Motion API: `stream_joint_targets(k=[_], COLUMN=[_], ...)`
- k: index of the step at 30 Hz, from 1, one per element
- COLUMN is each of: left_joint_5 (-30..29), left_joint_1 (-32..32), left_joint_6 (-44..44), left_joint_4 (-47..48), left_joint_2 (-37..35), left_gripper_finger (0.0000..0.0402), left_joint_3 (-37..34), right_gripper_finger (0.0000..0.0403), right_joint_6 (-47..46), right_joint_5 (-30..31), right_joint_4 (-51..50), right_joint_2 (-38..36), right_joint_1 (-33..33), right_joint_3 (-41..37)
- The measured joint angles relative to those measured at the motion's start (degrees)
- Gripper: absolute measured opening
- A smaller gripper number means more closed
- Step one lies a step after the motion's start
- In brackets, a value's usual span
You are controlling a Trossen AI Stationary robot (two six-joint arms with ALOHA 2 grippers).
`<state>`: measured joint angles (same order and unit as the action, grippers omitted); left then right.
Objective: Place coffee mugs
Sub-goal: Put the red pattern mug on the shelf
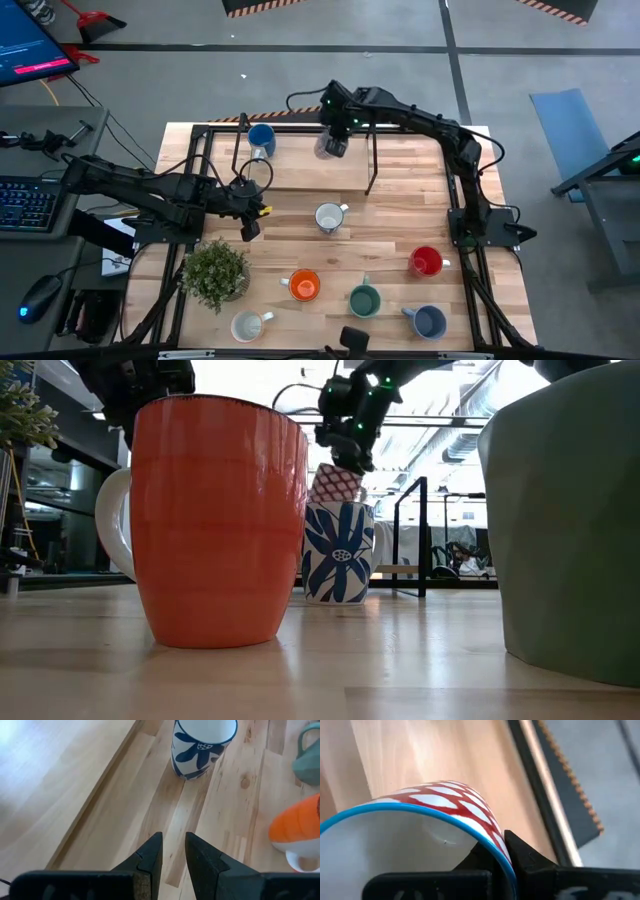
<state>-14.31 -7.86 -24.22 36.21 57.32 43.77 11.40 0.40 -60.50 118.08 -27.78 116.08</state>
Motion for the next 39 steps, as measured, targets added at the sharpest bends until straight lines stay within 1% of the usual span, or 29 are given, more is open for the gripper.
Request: stream_joint_targets(k=[5,17,24,28,32,36,39], left_joint_5=[0.01,0.01,0.01,0.01,0.01,0.01,0.01], left_joint_1=[0.0,0.0,0.0,0.0,0.0,0.0,0.0], left_joint_6=[0.39,0.41,0.37,0.3,0.34,0.34,0.32], left_joint_4=[-0.07,-0.09,-0.09,-0.14,-0.19,-0.23,-0.25], left_joint_2=[0.0,0.0,0.0,0.0,0.0,0.02,0.02], left_gripper_finger=[0.0074,0.0074,0.0074,0.0074,0.0074,0.0074,0.0074], left_joint_3=[0.0,0.0,0.0,0.0,0.0,0.0,0.0], right_gripper_finger=[0.0,0.0,0.0,0.0,0.0,0.0,0.0], right_joint_6=[-0.9,-2.22,-3.72,-7.58,-6.3,-6.01,-8.74], right_joint_5=[1.06,0.24,-1.32,1.09,2.56,2.43,2.29], right_joint_4=[-4.13,-13.77,-13.72,-12.47,-12.31,-12.38,-12.85], right_joint_2=[-0.07,-0.11,0.16,1.28,1.84,1.84,1.84], right_joint_1=[0.59,1.97,1.93,2.0,2.01,2.06,1.94], right_joint_3=[-2.38,-2.59,-2.59,-2.59,-2.59,-2.59,-2.59])
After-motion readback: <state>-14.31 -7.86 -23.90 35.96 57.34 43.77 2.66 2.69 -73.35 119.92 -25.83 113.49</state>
